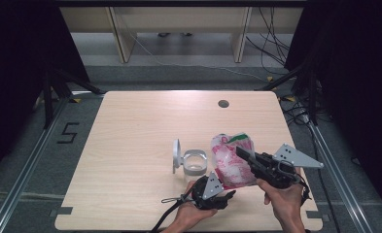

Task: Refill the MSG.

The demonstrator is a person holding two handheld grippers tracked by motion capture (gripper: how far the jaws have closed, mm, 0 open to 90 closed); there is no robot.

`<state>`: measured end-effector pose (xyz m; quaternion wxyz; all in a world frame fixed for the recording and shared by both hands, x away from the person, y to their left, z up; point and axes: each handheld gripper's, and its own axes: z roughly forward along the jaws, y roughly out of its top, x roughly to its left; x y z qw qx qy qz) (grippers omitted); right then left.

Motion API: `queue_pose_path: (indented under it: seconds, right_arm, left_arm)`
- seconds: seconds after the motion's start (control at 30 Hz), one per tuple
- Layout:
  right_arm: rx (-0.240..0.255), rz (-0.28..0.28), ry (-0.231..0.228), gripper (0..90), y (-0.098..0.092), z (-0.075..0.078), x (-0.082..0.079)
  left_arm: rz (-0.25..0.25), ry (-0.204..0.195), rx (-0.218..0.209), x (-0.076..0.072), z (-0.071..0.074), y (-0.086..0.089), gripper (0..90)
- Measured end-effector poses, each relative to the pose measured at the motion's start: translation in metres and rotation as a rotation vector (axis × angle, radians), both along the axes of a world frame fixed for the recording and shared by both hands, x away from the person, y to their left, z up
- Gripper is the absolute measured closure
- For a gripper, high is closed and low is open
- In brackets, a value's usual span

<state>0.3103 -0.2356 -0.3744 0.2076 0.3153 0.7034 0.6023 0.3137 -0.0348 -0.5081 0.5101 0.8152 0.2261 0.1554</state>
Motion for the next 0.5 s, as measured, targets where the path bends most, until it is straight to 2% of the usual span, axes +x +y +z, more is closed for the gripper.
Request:
queue_pose_path:
  seconds: [0.13, 0.17, 0.23, 0.3, 0.37, 0.4, 0.43, 0.47, 0.5]
  right_arm:
    - [0.013, 0.003, -0.005, 90.0, 0.001, 0.0, 0.0]
    - [0.015, 0.003, -0.002, 90.0, 0.002, 0.0, 0.001]
    - [0.014, -0.001, -0.007, 90.0, 0.001, 0.0, 0.001]
    - [0.03, -0.002, 0.019, 90.0, 0.002, 0.001, -0.001]
    - [0.005, -0.005, 0.006, 90.0, 0.001, 0.003, 0.001]
    - [0.024, -0.026, 0.026, 90.0, 0.003, 0.003, -0.001]
    - [0.008, -0.014, -0.008, 90.0, 0.002, 0.003, 0.003]
    - [0.017, -0.014, 0.004, 90.0, 0.004, 0.003, 0.003]
    - [0.006, -0.021, 0.008, 90.0, 0.004, 0.004, 0.004]
  left_arm:
    - [0.003, 0.001, -0.01, 0.0, -0.003, -0.002, 63.8]
    - [0.026, -0.021, -0.011, -0.002, -0.003, -0.002, 67.3]
    - [0.044, -0.006, -0.031, -0.004, -0.003, -0.002, 70.3]
    - [0.05, -0.003, -0.055, -0.005, -0.004, -0.001, 73.8]
    - [0.069, 0.015, -0.112, -0.008, -0.006, -0.002, 75.3]
    - [0.072, 0.024, -0.123, -0.008, -0.006, -0.002, 75.6]
    - [0.076, 0.034, -0.13, -0.009, -0.006, -0.002, 75.7]
    - [0.078, 0.045, -0.14, -0.009, -0.006, -0.003, 75.8]
    - [0.086, 0.053, -0.15, -0.01, -0.007, -0.004, 75.9]
